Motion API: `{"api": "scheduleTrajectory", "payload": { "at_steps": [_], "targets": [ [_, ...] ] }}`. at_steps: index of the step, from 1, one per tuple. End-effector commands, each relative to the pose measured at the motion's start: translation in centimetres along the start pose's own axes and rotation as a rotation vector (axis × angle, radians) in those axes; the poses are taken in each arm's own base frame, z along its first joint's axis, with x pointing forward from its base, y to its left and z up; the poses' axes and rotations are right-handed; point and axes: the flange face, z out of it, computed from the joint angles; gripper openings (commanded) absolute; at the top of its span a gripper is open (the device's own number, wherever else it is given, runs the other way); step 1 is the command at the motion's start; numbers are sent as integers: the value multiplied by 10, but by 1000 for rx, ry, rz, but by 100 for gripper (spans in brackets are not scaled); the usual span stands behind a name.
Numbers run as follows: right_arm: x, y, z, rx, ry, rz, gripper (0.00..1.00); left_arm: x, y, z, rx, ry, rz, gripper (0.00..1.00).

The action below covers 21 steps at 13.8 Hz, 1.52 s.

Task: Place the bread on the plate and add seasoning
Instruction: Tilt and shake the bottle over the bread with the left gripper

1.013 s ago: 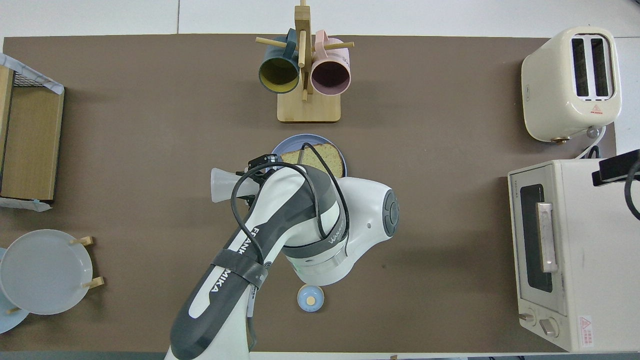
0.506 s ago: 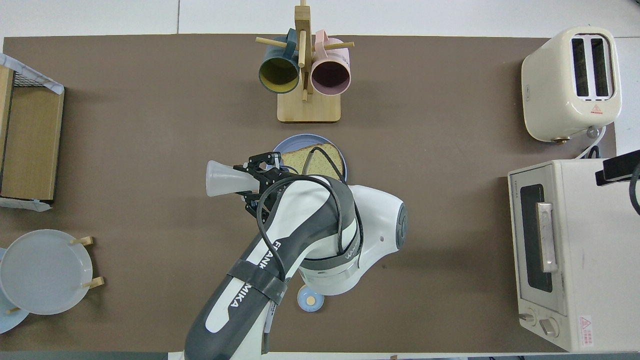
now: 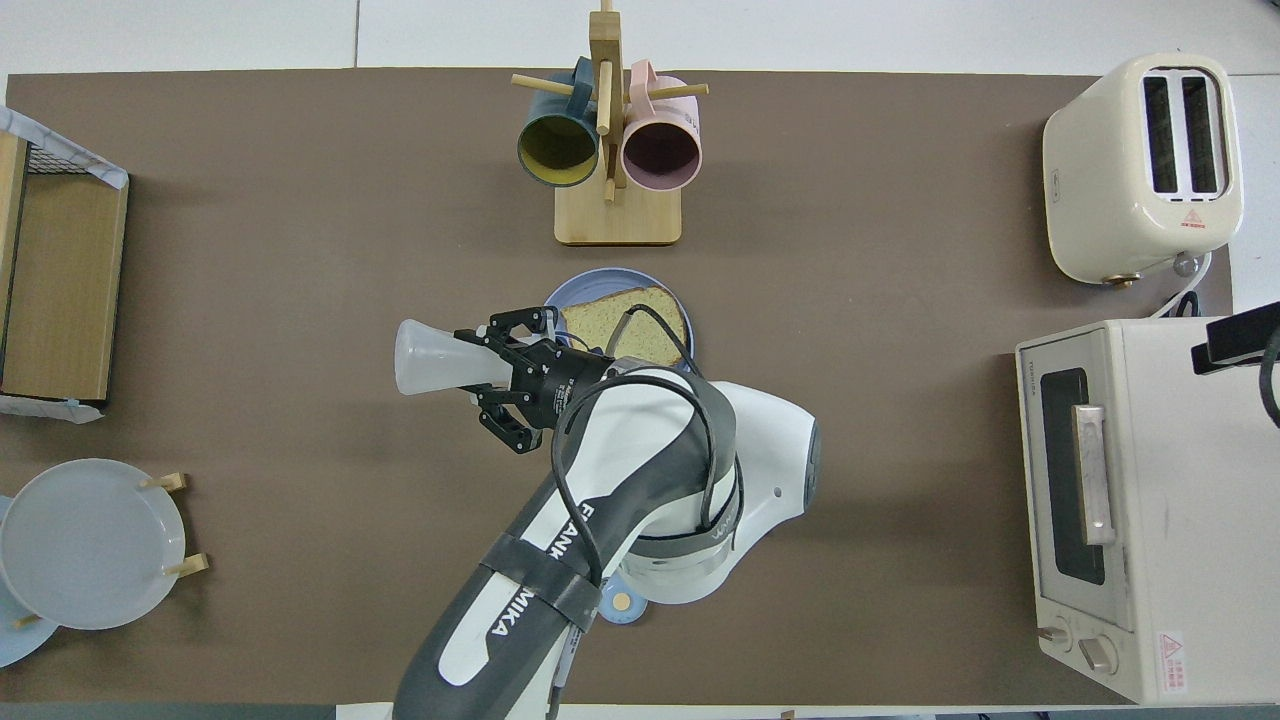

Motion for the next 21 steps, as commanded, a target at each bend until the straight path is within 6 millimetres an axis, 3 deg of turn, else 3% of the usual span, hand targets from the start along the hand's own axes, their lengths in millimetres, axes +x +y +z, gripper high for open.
{"api": "scheduleTrajectory", "payload": {
  "at_steps": [1,6,10,15,17,18,21],
  "targets": [
    [4,-9,2,-14,14,-47,100,35,-7,-11,32,-96,-18,0],
    [4,-18,10,-13,4,-63,100,34,-24,-4,118,-111,-34,0],
    [5,-18,8,-6,21,-60,100,50,-23,14,178,-205,-6,0],
    [4,-13,5,-5,26,-51,100,47,-42,49,246,-280,6,0],
    [4,-13,5,-5,26,-50,100,45,-42,49,257,-307,4,0],
    [4,-13,5,-3,26,-51,100,58,-36,51,262,-324,22,0],
    [4,-13,5,-5,26,-50,100,67,-22,29,256,-286,30,0]
  ]
}}
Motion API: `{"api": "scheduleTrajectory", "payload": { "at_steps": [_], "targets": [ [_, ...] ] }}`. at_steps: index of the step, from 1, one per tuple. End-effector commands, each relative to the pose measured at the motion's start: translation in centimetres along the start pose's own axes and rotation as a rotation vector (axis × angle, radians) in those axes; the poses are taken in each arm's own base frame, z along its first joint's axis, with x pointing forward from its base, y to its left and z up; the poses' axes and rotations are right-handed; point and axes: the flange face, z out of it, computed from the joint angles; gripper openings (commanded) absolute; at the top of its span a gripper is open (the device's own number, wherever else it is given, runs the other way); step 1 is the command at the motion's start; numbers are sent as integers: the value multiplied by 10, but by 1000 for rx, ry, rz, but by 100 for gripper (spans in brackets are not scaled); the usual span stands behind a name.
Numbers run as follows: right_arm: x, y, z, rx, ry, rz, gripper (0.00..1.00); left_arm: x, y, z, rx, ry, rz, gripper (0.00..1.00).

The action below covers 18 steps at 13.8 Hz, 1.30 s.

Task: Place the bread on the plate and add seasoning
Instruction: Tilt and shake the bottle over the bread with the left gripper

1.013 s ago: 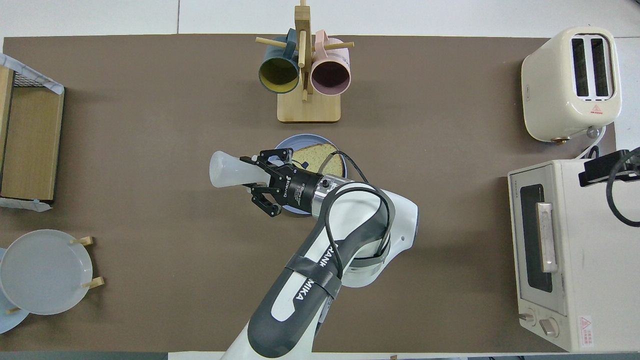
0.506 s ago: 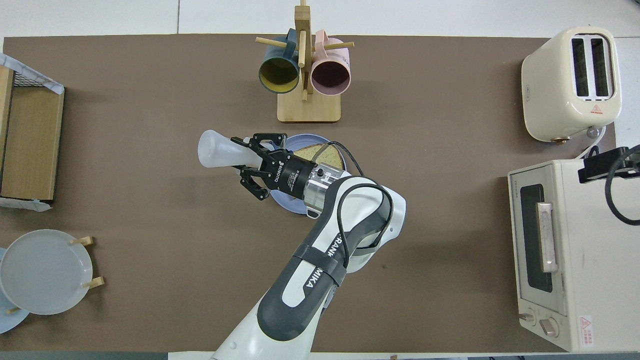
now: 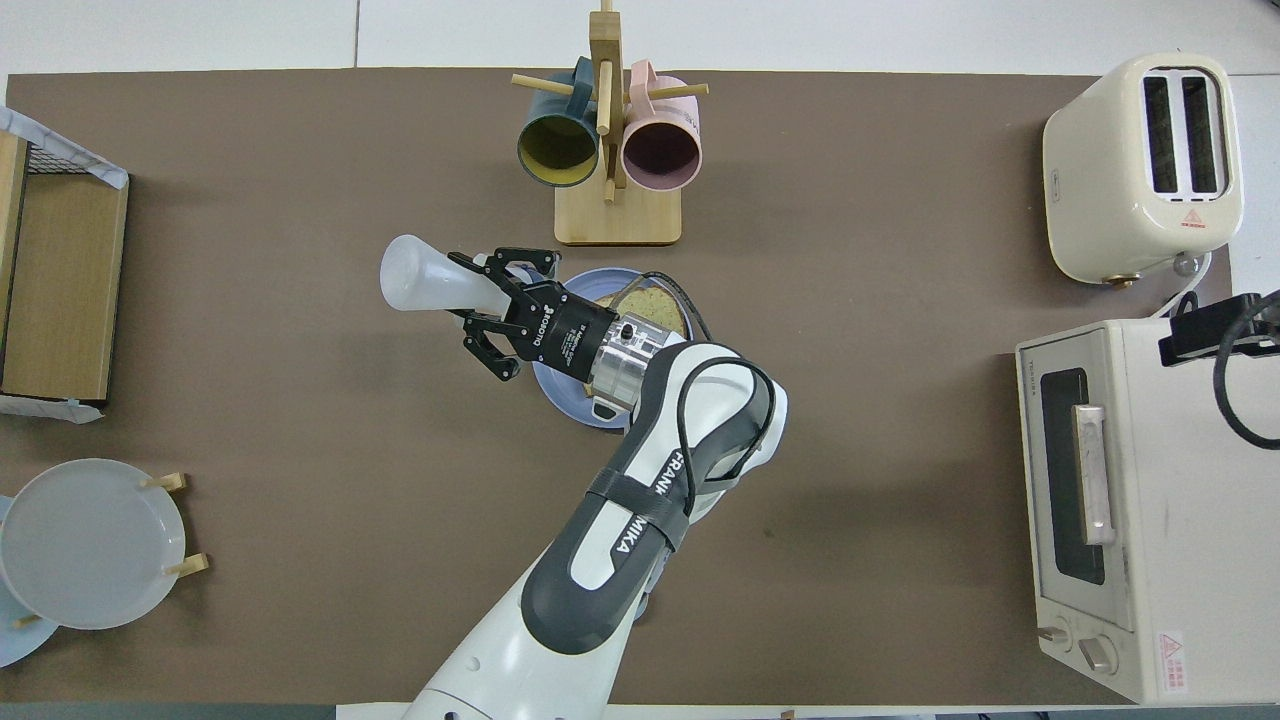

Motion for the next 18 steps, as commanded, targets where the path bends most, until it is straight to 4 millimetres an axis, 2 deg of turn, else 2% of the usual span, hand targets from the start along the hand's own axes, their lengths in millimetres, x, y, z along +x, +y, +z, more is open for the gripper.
{"api": "scheduleTrajectory", "payload": {
  "at_steps": [1,4,5,8,11,12,13,15,18],
  "targets": [
    [-3,5,-1,0,12,-18,100,1,8,-27,18,19,7,0],
    [-3,5,-1,0,12,-16,100,0,16,-54,36,48,11,0],
    [-3,5,-1,0,12,-16,100,0,16,-54,36,51,9,0],
    [-3,5,-1,0,12,-16,100,6,13,-44,37,56,13,0],
    [-3,5,-1,0,12,-16,100,25,11,-13,30,19,34,0],
    [-3,5,-1,0,12,-16,100,27,7,1,19,11,34,0],
    [-3,5,-1,0,12,-16,100,26,5,4,27,2,32,0],
    [-3,5,-1,0,12,-18,100,26,5,5,28,2,32,0],
    [-3,5,-1,0,12,-16,100,26,11,-13,22,20,35,0]
  ]
}}
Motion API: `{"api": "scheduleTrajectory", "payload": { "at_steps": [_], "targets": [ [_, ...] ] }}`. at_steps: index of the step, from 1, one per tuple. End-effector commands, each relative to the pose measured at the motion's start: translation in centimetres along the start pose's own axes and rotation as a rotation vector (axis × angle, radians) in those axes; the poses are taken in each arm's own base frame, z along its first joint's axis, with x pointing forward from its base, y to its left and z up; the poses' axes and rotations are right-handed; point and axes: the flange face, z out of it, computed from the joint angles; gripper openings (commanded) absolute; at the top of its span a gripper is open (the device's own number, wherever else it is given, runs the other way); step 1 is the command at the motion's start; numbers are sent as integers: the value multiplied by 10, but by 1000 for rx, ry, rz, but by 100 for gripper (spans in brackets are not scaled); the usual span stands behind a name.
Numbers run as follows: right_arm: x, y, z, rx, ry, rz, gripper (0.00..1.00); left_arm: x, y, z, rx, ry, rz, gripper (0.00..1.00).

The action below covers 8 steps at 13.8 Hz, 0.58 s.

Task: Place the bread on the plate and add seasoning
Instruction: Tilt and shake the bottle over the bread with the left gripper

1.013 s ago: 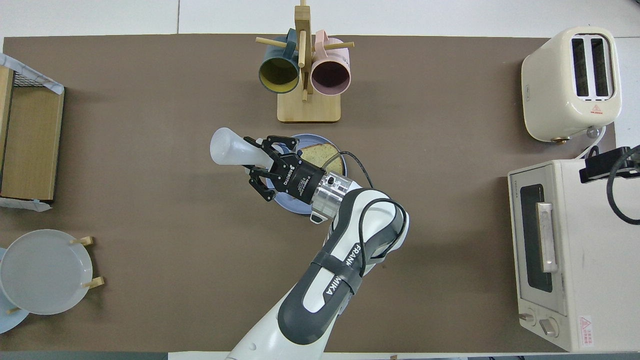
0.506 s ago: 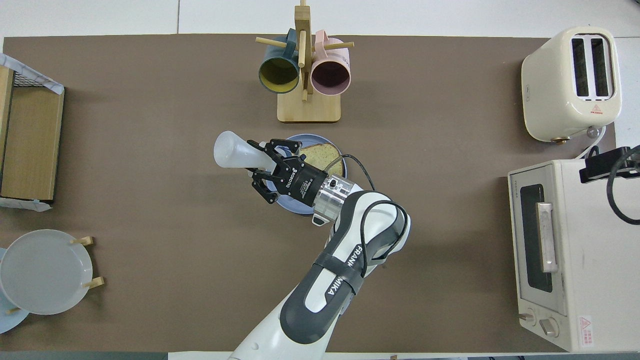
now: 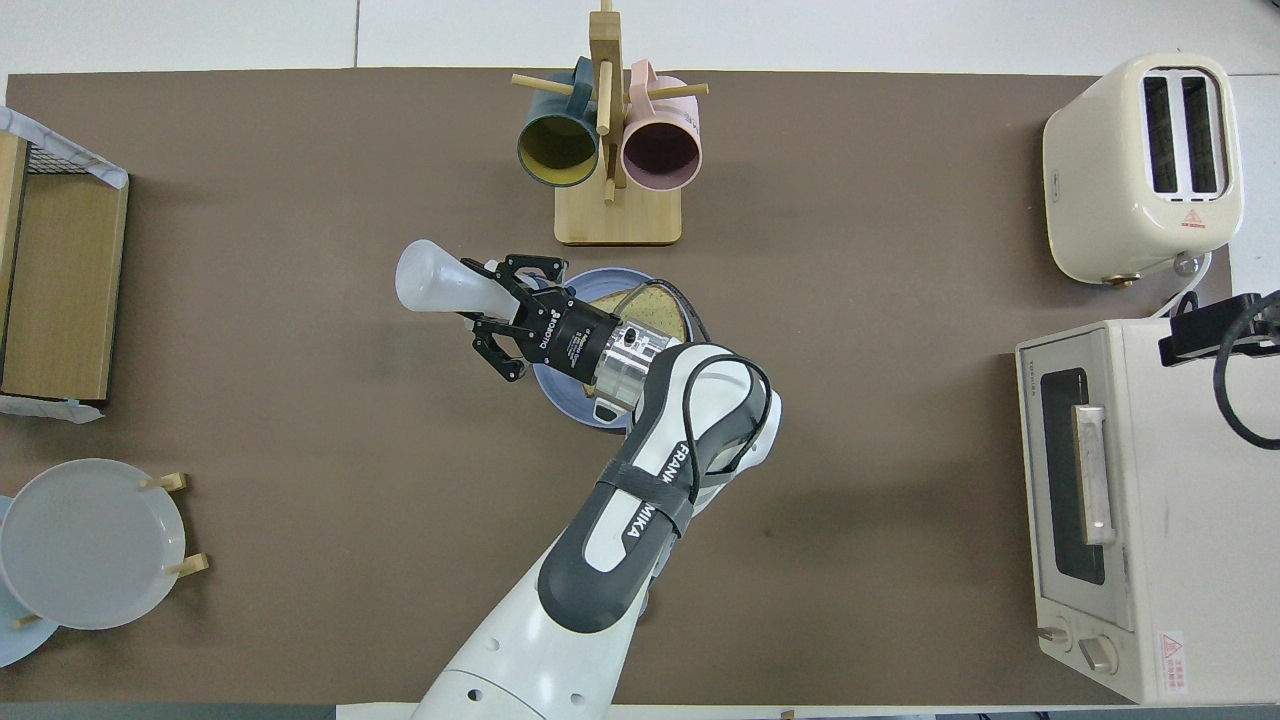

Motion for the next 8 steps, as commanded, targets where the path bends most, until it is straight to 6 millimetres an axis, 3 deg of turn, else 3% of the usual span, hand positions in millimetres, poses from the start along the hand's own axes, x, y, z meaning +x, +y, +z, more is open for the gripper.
{"api": "scheduleTrajectory", "payload": {
  "at_steps": [1,4,7,8],
  "targets": [
    [-3,5,-1,0,12,-16,100,-1,7,-31,19,28,1,0],
    [-3,5,-1,0,12,-18,100,-5,18,-64,24,47,1,0],
    [-3,4,-1,1,12,-18,100,-5,18,-66,25,53,1,0],
    [-3,5,-1,0,12,-16,100,-3,15,-57,20,54,1,0]
  ]
}}
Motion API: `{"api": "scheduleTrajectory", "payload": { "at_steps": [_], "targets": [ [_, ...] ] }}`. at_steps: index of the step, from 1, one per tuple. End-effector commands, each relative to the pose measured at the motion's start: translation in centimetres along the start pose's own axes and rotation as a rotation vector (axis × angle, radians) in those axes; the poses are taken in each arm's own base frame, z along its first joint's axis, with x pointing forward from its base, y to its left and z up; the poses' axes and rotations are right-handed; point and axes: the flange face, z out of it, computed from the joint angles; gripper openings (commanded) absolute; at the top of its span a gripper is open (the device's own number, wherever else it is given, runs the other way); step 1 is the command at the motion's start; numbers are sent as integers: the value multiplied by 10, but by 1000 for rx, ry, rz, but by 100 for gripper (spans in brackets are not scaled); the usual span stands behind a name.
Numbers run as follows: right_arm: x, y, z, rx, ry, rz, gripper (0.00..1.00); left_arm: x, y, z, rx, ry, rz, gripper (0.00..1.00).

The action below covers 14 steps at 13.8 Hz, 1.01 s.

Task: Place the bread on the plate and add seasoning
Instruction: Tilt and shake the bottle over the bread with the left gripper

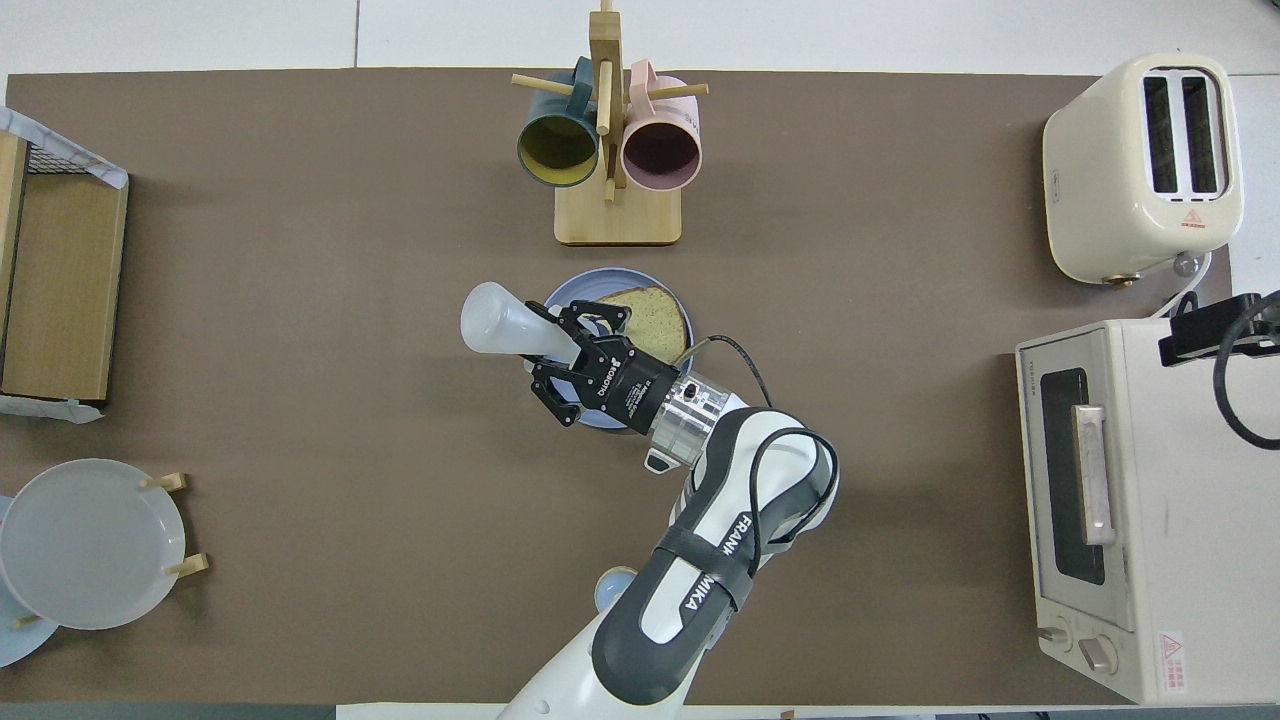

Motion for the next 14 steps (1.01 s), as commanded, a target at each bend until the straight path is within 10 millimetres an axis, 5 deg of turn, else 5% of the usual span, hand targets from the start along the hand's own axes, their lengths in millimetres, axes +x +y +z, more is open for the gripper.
{"api": "scheduleTrajectory", "payload": {
  "at_steps": [1,5,7,10,14],
  "targets": [
    [-3,4,-1,1,12,-16,100,-3,-8,19,-29,-2,-12,0],
    [-3,5,-1,0,12,-18,100,-2,-21,63,-30,-36,-16,0],
    [-3,5,-1,0,12,-18,100,-2,-21,66,-31,-41,-15,0],
    [-3,4,-1,1,12,-16,100,-2,-17,51,-33,-32,-14,0],
    [-3,5,-1,0,12,-16,100,-2,-4,7,-34,6,-11,0]
  ]
}}
